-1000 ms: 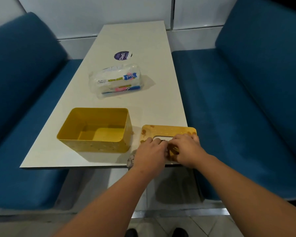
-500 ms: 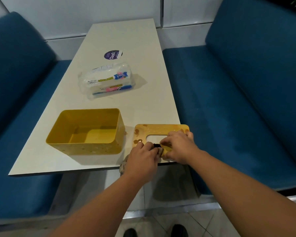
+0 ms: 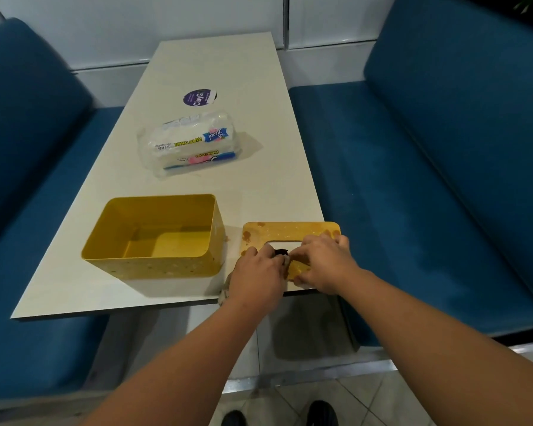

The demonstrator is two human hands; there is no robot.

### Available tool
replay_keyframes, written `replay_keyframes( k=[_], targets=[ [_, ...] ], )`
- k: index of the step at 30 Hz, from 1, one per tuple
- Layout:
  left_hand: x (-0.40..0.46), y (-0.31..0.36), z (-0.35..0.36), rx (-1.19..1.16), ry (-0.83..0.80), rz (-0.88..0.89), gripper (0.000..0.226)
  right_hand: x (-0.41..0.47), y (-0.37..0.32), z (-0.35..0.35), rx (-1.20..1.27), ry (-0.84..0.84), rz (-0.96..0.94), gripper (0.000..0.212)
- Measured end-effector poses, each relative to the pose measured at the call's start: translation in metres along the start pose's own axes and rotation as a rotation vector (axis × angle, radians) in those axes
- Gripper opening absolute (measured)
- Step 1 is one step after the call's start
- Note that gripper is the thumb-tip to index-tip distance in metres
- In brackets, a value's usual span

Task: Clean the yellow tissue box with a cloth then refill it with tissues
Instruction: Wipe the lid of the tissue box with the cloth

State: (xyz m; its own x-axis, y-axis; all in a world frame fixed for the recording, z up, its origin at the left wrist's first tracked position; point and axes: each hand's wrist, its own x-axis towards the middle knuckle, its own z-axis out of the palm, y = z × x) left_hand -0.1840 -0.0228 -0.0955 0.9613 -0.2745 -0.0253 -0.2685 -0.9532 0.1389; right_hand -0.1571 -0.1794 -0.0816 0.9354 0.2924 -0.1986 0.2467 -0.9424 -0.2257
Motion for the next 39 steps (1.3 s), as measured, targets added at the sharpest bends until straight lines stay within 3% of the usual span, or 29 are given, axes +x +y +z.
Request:
replay_keyframes(
  k=[3, 7, 9, 14, 39],
  targets=[
    [-0.018, -0.01, 0.0, -0.036, -0.012, 0.011, 0.036, 0.001, -0.001, -0.002, -0.033, -0.024, 0.0, 0.05],
    [-0.031, -0.027, -0.01, -0.107, 0.068, -0.153, 0.039, 0.003, -0.009, -0.004, -0.049, -0.029, -0.001, 0.061],
    [-0.029, -0.026, -0.013, -0.1, 0.092, -0.153, 0.038, 0.003, -0.016, -0.001, -0.002, -0.023, 0.01, 0.068],
    [-0.011, -0.01, -0.013, -0.021, -0.009, -0.05, 0.029, 0.004, -0.026, 0.004, -0.007, -0.007, 0.003, 0.047],
    [-0.018, -0.012, -0.008, -0.052, -0.046, -0.008, 0.03, 0.002, -0.026, 0.006, 0.003, 0.014, 0.066, 0.044]
  ],
)
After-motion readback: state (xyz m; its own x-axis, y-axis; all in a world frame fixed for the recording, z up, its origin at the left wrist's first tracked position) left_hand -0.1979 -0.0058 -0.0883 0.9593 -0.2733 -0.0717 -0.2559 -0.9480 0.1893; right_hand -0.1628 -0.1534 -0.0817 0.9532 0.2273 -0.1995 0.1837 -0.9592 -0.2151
